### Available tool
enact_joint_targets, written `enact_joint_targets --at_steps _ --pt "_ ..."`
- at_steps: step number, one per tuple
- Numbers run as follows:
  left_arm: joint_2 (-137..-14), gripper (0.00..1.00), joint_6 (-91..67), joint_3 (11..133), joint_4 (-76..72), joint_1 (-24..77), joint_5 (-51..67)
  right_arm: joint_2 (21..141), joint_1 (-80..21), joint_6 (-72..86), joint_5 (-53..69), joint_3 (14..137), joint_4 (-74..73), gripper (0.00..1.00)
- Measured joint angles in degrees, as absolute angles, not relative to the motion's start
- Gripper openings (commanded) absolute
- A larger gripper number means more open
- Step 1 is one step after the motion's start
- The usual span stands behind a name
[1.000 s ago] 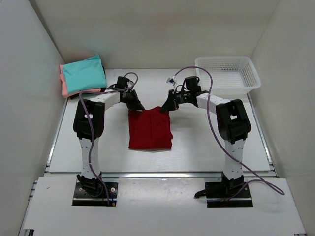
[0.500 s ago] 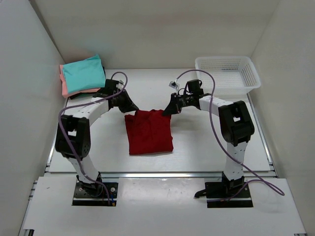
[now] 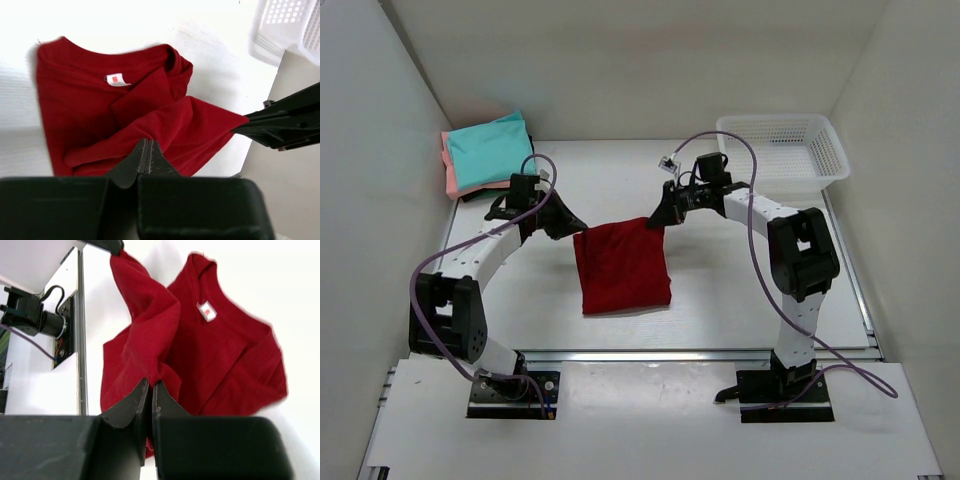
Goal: Fold and stack the t-shirts
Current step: Smooth out wrinkles on the folded tshirt
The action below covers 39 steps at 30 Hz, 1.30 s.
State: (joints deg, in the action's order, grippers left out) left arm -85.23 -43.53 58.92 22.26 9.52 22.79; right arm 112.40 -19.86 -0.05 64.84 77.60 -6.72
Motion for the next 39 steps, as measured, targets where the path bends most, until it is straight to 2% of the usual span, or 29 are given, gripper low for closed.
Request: enact_joint_targets --at_steps 7,8,9,10,13,14,15,17,18,19,25,31,39 --pt "-86.2 0.00 -43.5 58.7 21.8 7.8 22.0 118.7 -20.5 -0.2 64.2 88.5 -7.8 0.00" --pt "-86.8 0.00 -43.5 58.8 21.8 7.6 21.9 120.0 -20.6 -0.1 64.1 90.2 -7.9 0.03" --pt "-87.5 0.00 -43.5 58.9 21.8 7.4 21.7 121.5 -20.6 0.0 63.9 91.9 -8.0 0.23" --pt "-88.2 0.00 -43.5 59.0 21.8 7.1 21.6 123.1 -20.6 0.6 63.4 93.5 -8.1 0.35" --pt "-90.8 0.01 -43.4 59.9 22.3 6.0 20.3 127.1 -21.0 1.7 59.7 97.4 -8.6 0.55" --pt "-91.7 0.02 -43.4 60.4 22.5 5.4 19.6 128.3 -21.1 1.7 58.2 98.5 -8.9 0.69" --pt "-92.6 0.03 -43.3 60.9 22.8 4.9 18.9 129.1 -21.2 1.9 56.5 99.2 -9.4 0.75" --pt "-93.6 0.00 -43.1 62.0 23.6 3.8 17.8 129.8 -21.5 1.9 53.0 100.0 -10.4 0.79" --pt "-93.9 0.00 -43.0 62.5 23.9 3.4 17.3 129.9 -21.6 1.8 51.4 100.3 -10.9 0.93" --pt "-93.9 0.00 -42.9 62.8 24.2 3.1 17.0 129.9 -21.6 2.0 50.2 100.7 -11.3 0.99" --pt "-94.0 0.00 -43.1 62.9 23.9 2.6 16.5 128.7 -21.7 1.4 43.7 100.2 -12.5 0.99" --pt "-94.3 0.00 -43.0 59.9 23.1 2.6 15.3 120.0 -22.5 0.3 36.7 89.0 -14.0 1.00" --pt "-95.9 0.00 -41.0 54.3 24.1 2.0 10.5 118.9 -23.5 1.6 32.5 88.0 -14.3 0.97"
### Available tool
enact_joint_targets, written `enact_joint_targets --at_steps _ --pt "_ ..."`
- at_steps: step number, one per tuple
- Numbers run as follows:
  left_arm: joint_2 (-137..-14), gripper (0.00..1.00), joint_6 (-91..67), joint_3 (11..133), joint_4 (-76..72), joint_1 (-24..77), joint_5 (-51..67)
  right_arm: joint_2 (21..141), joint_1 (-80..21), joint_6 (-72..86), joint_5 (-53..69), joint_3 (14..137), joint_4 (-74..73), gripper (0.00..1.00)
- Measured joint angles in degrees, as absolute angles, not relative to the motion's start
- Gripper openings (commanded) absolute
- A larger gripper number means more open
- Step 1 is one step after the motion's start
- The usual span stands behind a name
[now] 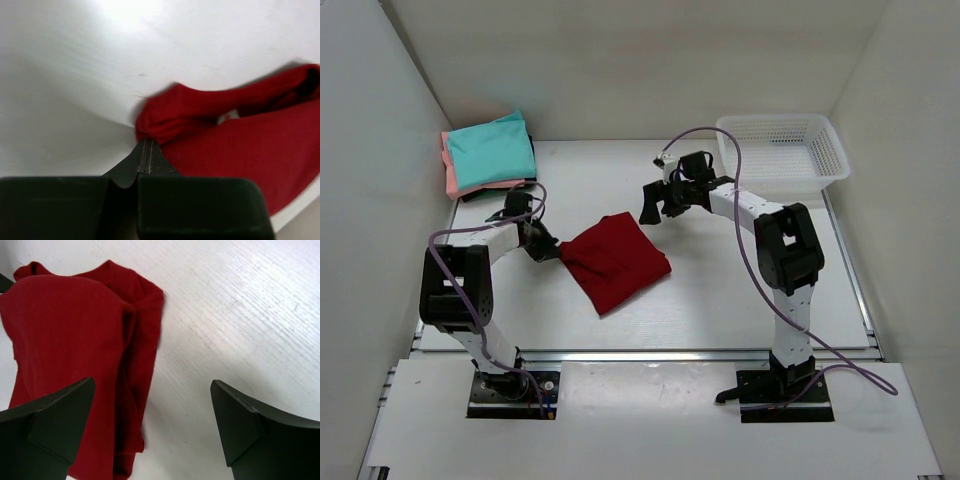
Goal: Fold and stack the t-shirts
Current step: Smooth out wrinkles on the folded tshirt, then put the neatly folded tshirt into the corner of the board with the left arm
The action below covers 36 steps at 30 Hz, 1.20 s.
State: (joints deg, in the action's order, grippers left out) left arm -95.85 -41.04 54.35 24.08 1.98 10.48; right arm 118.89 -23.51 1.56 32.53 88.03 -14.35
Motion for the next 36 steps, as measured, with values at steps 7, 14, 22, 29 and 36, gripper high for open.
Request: enact_joint_targets --at_steps 7,14,22,29,36 --pt "-96.1 0.00 -41.0 52.8 23.7 1.8 8.7 118.9 -28.6 2.2 26.9 88.1 -17.5 0.82" --pt "-95.4 0.45 -41.3 50.7 20.0 1.0 9.0 122.2 -33.8 4.4 19.7 89.8 -21.0 0.99" --pt "-92.2 0.51 -42.5 51.9 20.1 1.0 8.5 123.8 -31.6 6.4 14.4 93.0 -24.2 0.99" --pt "-83.7 0.55 -46.4 47.3 19.2 7.9 9.0 125.8 -31.8 6.0 11.1 96.8 -27.5 0.99" --pt "-86.2 0.60 -49.7 45.8 20.0 15.7 6.4 125.8 -32.5 6.0 9.6 96.9 -27.7 0.99"
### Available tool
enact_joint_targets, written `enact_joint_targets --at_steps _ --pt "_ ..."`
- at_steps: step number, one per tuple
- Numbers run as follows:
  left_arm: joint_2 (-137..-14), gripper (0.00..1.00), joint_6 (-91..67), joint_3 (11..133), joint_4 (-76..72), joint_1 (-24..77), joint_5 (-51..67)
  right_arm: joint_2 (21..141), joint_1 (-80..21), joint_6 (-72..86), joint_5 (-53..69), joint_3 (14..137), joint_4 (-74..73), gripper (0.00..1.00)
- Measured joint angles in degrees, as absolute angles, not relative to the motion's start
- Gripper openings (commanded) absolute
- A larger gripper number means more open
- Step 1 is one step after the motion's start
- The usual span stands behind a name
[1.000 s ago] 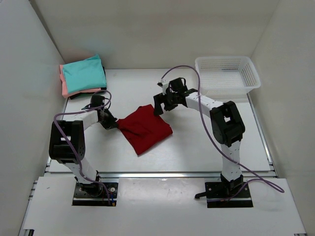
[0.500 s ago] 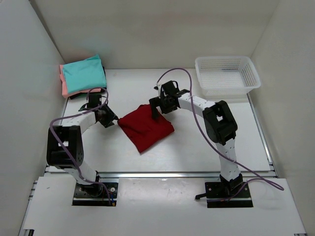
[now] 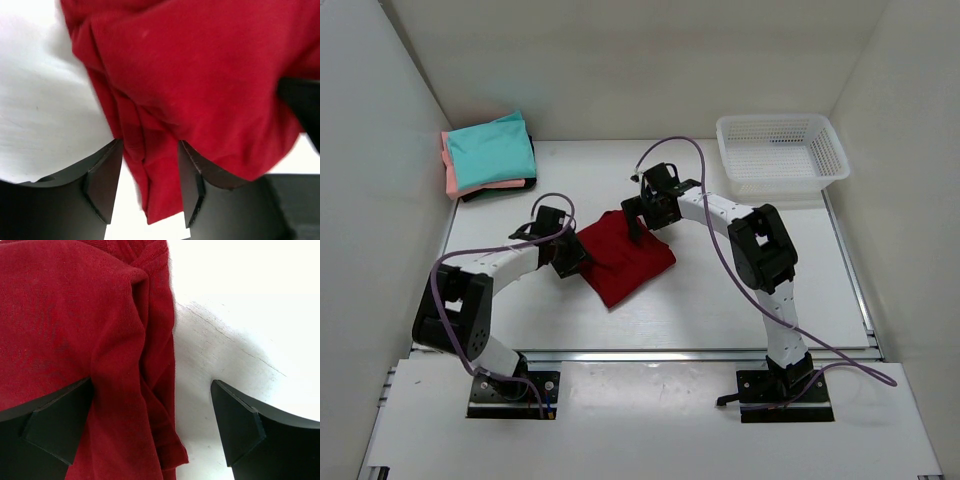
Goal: Fold and stack the t-shirts
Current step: Put the neatly folded tshirt into the corner of the board with the left arm
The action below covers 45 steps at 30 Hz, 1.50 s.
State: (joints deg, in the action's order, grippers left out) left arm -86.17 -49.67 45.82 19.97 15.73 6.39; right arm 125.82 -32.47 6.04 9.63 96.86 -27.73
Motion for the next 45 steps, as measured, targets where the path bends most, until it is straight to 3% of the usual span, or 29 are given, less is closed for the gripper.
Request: enact_joint_targets --at_steps 11,15,17,18,19,20,29,39,45 --pt "-84.6 0.82 -55.7 40.1 15.2 17.8 3.8 125.8 -32.4 6.2 9.7 96.9 -27.9 0.99" --pt "-86.1 0.82 -58.5 39.7 10.3 18.5 4.4 125.8 -32.4 6.3 9.9 96.9 -28.0 0.99" --pt "-88.2 0.75 -59.6 40.7 7.7 19.4 4.6 125.8 -32.4 6.5 9.9 96.9 -28.0 0.99" --pt "-89.5 0.53 -60.4 41.4 6.4 19.9 4.9 125.8 -32.4 6.5 10.0 96.9 -28.0 0.99" --pt "-90.7 0.12 -61.2 41.9 5.0 20.4 5.0 125.8 -32.4 6.5 10.0 96.9 -28.0 0.99" --pt "-91.9 0.00 -61.8 41.9 3.7 20.9 4.9 125.8 -32.3 6.6 10.1 96.9 -28.0 0.99" --pt "-93.7 0.00 -53.9 43.8 6.0 16.9 9.7 118.0 -29.3 9.8 11.3 90.6 -33.5 0.99" --pt "-105.3 0.00 -28.2 65.0 20.2 9.3 5.6 69.1 -19.6 15.4 12.1 67.9 -31.2 0.99" --pt "-106.2 0.00 -20.2 72.7 22.1 9.6 0.7 60.4 -19.1 16.1 14.2 62.3 -34.6 1.00"
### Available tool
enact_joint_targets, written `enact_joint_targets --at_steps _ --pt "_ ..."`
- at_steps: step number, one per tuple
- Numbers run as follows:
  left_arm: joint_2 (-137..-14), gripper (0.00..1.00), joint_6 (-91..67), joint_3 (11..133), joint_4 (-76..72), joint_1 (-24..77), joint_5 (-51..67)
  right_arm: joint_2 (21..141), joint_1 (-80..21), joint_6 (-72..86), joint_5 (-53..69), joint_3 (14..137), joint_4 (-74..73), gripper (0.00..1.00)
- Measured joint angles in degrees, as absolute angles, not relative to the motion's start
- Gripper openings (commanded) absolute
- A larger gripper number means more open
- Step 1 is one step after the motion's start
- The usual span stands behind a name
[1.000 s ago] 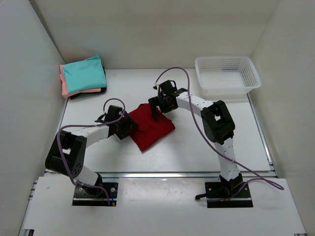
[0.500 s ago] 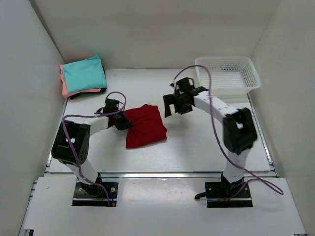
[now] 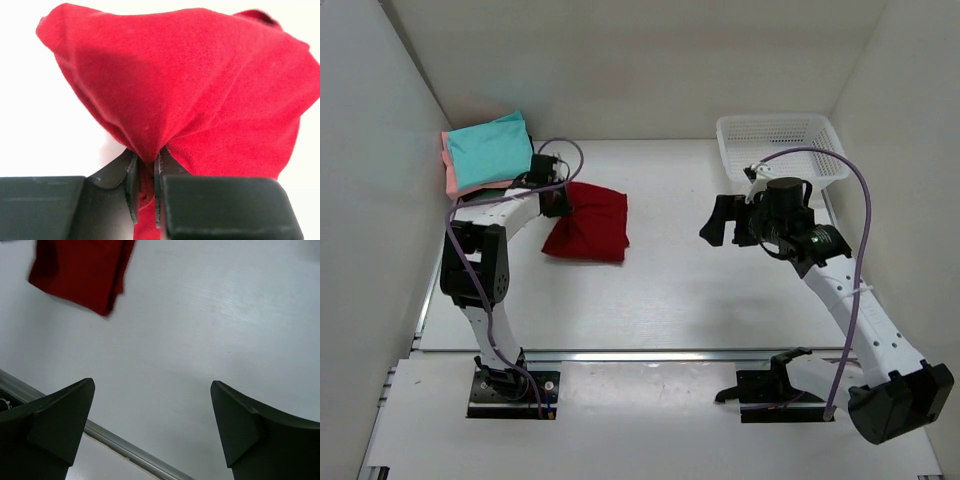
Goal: Fold and stack the t-shirts
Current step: Put the neatly folded tshirt into the corner of the board with the left arm
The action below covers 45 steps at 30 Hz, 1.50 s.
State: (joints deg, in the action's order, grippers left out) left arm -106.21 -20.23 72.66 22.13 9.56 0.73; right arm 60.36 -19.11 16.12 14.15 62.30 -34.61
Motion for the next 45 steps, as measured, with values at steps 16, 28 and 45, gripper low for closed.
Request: enact_joint_targets --at_steps 16,28,45 --pt "-120.9 0.00 -3.1 117.7 26.4 1.8 -13.0 73.4 -14.8 13.0 15.9 73.8 -45.3 0.99" --pt "-125.4 0.00 -5.0 121.9 30.1 -12.3 -9.8 83.9 -14.1 10.9 16.0 84.7 -49.5 1.00" --pt "-140.5 0.77 -9.0 137.4 26.5 -15.9 -11.0 93.2 -16.0 6.4 17.0 93.0 -56.1 0.99"
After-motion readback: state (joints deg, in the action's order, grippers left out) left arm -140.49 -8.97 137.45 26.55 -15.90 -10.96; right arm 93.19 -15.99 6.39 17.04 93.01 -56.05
